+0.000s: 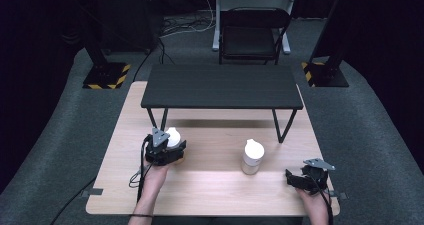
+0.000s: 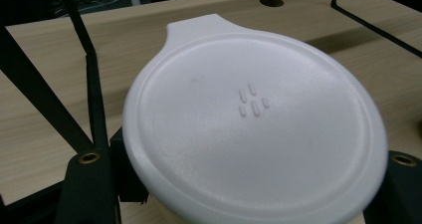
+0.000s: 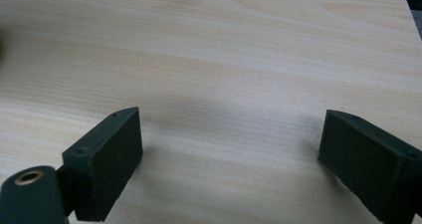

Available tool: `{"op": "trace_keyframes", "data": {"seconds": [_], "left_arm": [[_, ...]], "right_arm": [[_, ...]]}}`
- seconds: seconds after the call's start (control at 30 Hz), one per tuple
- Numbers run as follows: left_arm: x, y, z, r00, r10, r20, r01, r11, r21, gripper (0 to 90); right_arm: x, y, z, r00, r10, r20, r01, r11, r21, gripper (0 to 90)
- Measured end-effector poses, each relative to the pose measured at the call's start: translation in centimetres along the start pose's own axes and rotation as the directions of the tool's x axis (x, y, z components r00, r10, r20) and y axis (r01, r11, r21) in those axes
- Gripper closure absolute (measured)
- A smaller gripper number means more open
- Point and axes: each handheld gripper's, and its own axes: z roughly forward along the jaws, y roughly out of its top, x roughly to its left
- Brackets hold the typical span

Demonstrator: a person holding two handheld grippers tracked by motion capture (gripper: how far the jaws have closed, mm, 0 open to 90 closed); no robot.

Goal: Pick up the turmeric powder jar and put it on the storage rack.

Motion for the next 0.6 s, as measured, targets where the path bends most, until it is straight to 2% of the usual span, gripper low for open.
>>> {"op": "trace_keyframes", "data": {"seconds": [0.2,0.4,0.6], "left_arm": [[0.1,1.0,-0.9,0.9998,0.013,0.014,-0.012,0.9998,-0.014,29.9],[0.1,1.7,-1.7,0.9998,0.021,0.006,-0.021,0.9992,-0.035,30.0],[0.5,3.2,-2.8,0.9993,0.035,0.011,-0.034,0.9984,-0.046,30.0]], "right_arm": [[0.0,0.0,0.0,1.0000,0.000,0.000,0.000,1.000,0.000,8.4],[0.0,0.0,0.0,1.0000,0.000,0.000,0.000,1.000,0.000,8.4],[0.0,0.0,0.0,1.0000,0.000,0.000,0.000,1.000,0.000,8.4]]}}
